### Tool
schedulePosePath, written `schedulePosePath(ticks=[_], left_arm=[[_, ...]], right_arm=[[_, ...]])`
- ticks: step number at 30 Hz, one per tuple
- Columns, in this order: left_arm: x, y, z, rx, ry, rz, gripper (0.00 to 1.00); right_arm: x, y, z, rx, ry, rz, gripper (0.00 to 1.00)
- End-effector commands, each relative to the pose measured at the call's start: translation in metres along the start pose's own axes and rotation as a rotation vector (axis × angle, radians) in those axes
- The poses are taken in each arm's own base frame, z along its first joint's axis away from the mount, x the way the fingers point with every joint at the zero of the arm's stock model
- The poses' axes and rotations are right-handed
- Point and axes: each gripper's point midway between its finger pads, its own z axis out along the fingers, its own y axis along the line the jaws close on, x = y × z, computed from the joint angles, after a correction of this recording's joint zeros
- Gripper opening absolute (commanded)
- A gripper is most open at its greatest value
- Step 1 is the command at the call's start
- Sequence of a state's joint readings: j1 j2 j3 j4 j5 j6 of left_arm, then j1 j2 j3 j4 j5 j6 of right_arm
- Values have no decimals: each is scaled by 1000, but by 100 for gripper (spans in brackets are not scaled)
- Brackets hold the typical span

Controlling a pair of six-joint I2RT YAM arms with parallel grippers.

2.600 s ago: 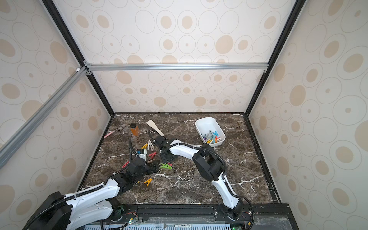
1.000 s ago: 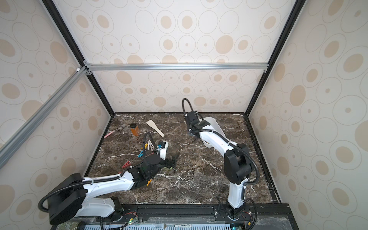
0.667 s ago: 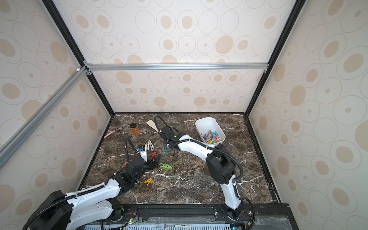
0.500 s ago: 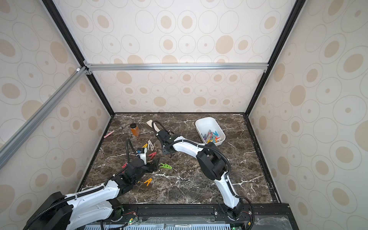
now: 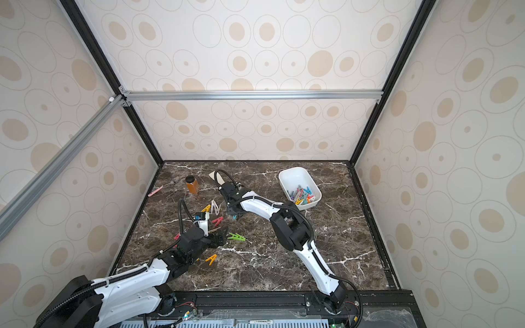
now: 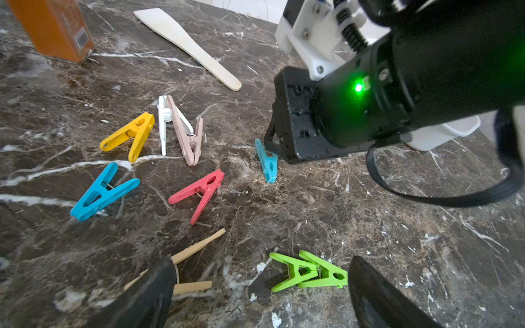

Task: Put the clothespins into the storage box
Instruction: Pick up the clothespin from the center of the board, then place the clothespin in the storage box.

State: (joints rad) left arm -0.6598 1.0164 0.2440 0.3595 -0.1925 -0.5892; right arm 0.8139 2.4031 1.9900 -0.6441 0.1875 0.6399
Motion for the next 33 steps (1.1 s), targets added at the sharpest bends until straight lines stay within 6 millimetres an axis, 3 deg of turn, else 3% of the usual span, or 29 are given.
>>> schedulePosePath(ticks=[1,7,14,18,23,25,30,33], left_arm=[[-13,1,-3,5,-59,-39,95],[-14,-2,-4,16,-56,-39,94],[-29,-13,-5,56,-92,-16,91],[-36,-32,-2,109,-98,-10,90],[-28,-79,8,193,-66,77,90],[-20,-105,15,240,-43,110,90],[4,-163,32,351,24,159,90],[15,-180,43,374,62,159,90]], right_arm=[[5,-9,10,35,34,17,22],[8,-10,0,21,49,6,9],[-2,-9,-68,-86,-30,-59,4],[-3,-30,-104,-54,-69,-96,4],[-17,-95,-150,41,-173,-51,4],[-27,-136,-160,100,-217,1,4],[-54,-219,-170,203,-275,146,3],[-67,-254,-155,255,-264,208,3]])
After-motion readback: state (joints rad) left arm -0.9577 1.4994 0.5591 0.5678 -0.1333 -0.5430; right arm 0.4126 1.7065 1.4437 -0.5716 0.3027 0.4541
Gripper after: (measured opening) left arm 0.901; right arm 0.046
